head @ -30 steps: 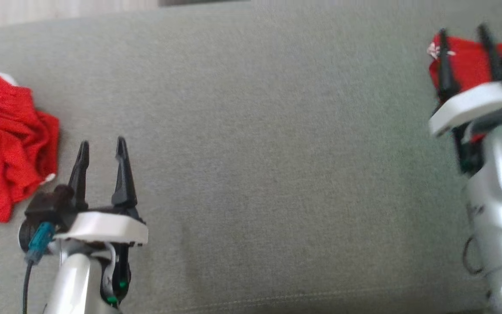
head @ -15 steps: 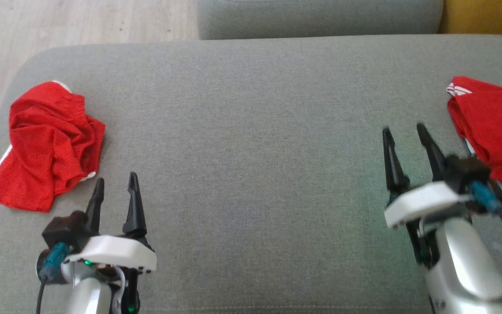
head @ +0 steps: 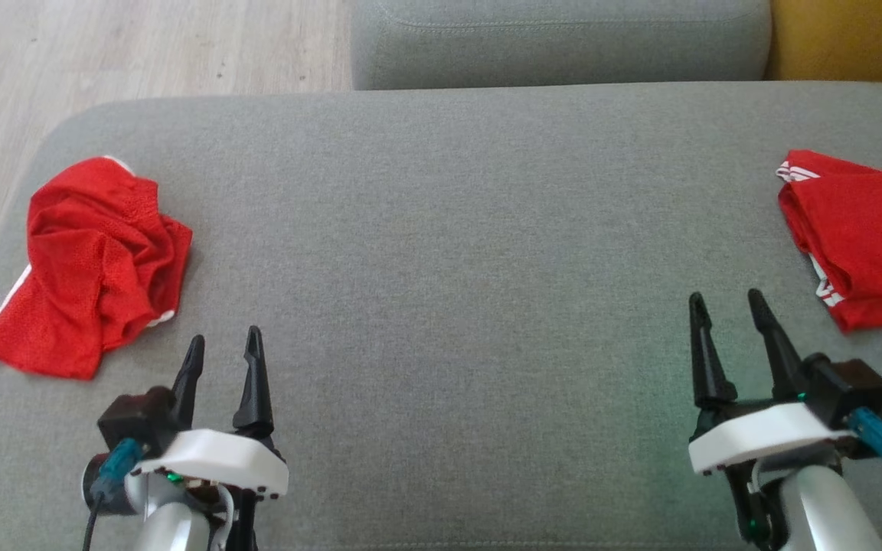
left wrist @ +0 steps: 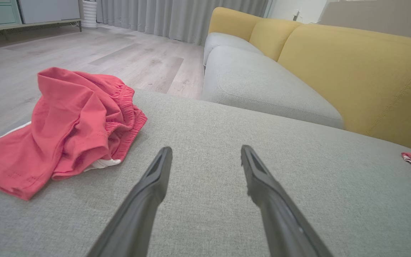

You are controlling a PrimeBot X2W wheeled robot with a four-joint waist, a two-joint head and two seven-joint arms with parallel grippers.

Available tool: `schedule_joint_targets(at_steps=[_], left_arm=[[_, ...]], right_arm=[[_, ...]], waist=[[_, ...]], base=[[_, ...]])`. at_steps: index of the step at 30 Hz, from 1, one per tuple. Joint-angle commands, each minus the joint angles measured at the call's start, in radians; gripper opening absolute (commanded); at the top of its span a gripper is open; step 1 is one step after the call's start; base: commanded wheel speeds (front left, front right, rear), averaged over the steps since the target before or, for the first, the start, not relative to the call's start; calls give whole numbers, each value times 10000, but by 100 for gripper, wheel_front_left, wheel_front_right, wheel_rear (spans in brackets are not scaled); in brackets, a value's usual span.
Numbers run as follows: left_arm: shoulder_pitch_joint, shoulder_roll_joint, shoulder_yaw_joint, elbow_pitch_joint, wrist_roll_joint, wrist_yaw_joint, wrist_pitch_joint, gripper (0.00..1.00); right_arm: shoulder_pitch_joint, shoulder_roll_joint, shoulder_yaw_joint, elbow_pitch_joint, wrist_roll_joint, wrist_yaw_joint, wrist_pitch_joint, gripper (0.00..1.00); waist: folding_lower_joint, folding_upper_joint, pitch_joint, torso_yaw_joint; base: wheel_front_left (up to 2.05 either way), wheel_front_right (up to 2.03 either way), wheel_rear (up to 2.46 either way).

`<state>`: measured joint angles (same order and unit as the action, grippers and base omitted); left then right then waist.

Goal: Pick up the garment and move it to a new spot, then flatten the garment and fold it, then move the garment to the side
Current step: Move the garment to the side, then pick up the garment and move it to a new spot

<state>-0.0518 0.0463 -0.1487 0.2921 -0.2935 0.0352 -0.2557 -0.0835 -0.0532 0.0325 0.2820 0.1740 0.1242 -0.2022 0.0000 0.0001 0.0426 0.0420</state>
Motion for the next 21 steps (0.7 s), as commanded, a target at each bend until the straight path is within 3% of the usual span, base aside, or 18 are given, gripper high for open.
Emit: schedule_joint_targets(at_steps=[1,21], left_arm=[[-269,40,276,-276,-65,32,-61,100],[-350,40,104,-189,-111,10,-61,100]], right_arm=[[-168,28,327,-418,71,65,21,100],[97,29,278,-664,87,65,324,100]], waist=[[0,-1,-35,-22],[0,-1,-95,382]], base=[[0,0,0],[0,0,0]])
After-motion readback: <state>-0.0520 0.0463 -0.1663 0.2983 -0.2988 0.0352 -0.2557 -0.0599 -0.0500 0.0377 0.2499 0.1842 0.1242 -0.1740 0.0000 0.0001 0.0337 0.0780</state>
